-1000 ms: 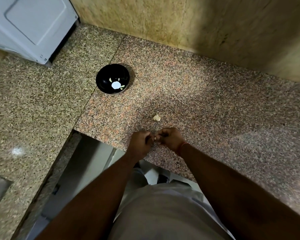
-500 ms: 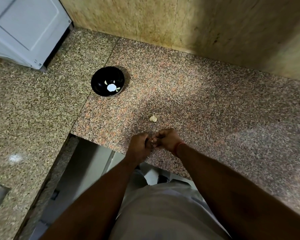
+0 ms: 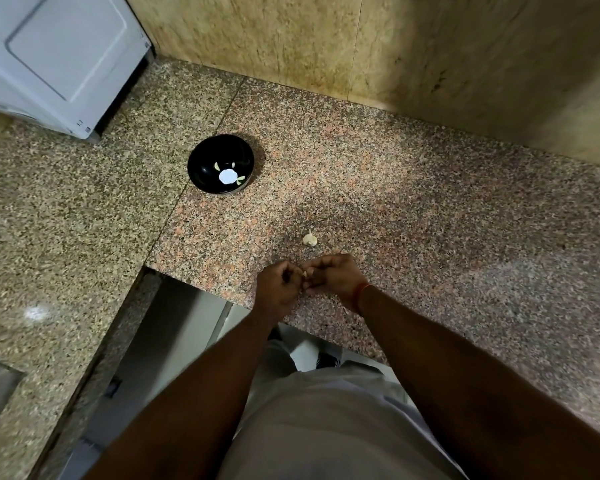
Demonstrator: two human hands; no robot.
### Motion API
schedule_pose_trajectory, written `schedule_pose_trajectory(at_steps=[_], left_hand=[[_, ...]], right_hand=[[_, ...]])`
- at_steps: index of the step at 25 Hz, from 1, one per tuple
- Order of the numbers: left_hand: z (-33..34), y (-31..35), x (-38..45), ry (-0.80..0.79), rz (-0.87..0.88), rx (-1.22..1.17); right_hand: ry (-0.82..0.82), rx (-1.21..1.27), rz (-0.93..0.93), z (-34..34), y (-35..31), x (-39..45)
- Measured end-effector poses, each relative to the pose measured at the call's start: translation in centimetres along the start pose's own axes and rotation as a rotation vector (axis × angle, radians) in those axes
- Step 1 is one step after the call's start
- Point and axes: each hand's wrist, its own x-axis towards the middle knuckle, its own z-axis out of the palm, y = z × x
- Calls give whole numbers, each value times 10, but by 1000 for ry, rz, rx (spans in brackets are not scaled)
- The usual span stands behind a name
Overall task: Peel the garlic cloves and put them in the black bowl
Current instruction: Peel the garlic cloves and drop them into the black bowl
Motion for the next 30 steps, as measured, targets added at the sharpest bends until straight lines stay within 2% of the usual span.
schedule_pose_trajectory(at_steps=[7, 12, 18, 26, 30], left_hand=[[0, 4, 1, 26, -29, 15], [-3, 11, 2, 91, 37, 166], [-2, 2, 5, 50, 28, 281], [-1, -1, 1, 115, 94, 264], [1, -2, -1, 97, 87, 83]], right_hand=[[-10, -14, -87, -3, -1, -2], [20, 5, -70, -4, 6, 4], [16, 47, -63, -6, 8, 6], [77, -67, -101, -1, 6, 2], [116, -75, -120, 0, 8, 2]])
